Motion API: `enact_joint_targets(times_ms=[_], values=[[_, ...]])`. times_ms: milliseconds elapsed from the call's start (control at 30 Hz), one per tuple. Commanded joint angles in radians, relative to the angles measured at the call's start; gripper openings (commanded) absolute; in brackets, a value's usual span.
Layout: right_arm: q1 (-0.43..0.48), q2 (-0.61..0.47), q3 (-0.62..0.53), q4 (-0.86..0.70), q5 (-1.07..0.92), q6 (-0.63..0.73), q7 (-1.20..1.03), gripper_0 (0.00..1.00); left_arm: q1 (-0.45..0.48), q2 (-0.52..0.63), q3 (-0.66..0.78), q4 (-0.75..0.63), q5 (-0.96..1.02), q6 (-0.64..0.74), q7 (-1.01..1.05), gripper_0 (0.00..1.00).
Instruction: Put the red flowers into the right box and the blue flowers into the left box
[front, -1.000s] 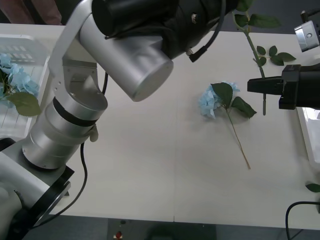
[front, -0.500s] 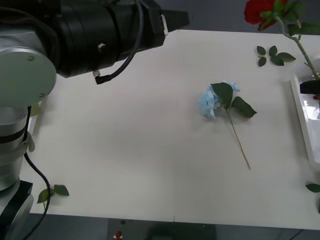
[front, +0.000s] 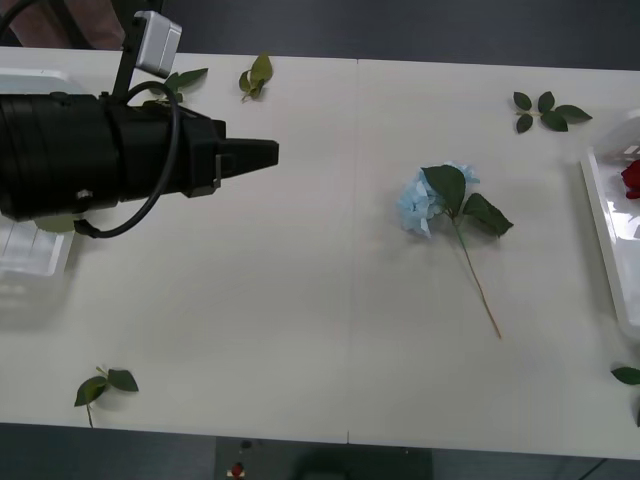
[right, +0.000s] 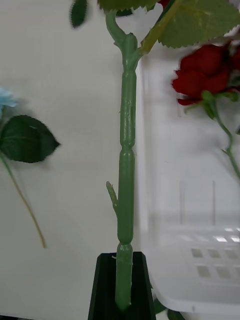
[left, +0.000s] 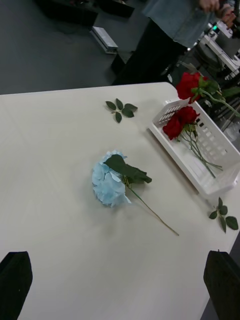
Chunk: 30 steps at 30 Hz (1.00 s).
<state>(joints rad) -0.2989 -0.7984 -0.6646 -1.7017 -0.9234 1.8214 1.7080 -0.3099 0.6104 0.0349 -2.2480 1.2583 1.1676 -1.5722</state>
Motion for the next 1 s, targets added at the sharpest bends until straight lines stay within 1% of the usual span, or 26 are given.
enact_joint_targets(times_ms=[33,200,333,467,600,733,800,967,1000], values=[[-0.026,-0.059,-0.009,0.045,0.081,-0.014,-0.031,0.00,0.057,0.072,0.026,-0.007,0.113,-0.065,-0.175,1.00],[-0.025,-0.070,-0.009,0.120,0.155,-0.063,-0.031,0.00,0.117,0.153,0.026,0.018,0.253,-0.132,-0.319,1.00],[-0.025,-0.070,0.002,0.175,0.199,-0.123,-0.034,0.00,0.129,0.196,0.026,0.054,0.349,-0.144,-0.407,1.00],[-0.025,-0.070,0.026,0.264,0.247,-0.212,-0.045,0.00,0.135,0.239,0.017,0.084,0.438,-0.151,-0.483,1.00],[-0.025,-0.070,0.043,0.333,0.253,-0.274,-0.048,0.00,0.140,0.250,-0.001,0.082,0.458,-0.172,-0.489,1.00],[-0.014,-0.070,0.083,0.381,0.256,-0.352,-0.048,0.00,0.141,0.259,-0.032,0.082,0.457,-0.203,-0.503,1.00],[0.001,-0.070,0.109,0.392,0.256,-0.399,-0.048,0.00,0.141,0.269,-0.041,0.082,0.457,-0.217,-0.509,1.00],[0.072,-0.068,0.201,0.395,0.251,-0.565,-0.053,0.00,0.147,0.282,-0.046,0.071,0.472,-0.220,-0.537,1.00],[0.076,-0.067,0.209,0.393,0.250,-0.579,-0.053,0.00,0.149,0.284,-0.047,0.067,0.472,-0.220,-0.539,1.00]])
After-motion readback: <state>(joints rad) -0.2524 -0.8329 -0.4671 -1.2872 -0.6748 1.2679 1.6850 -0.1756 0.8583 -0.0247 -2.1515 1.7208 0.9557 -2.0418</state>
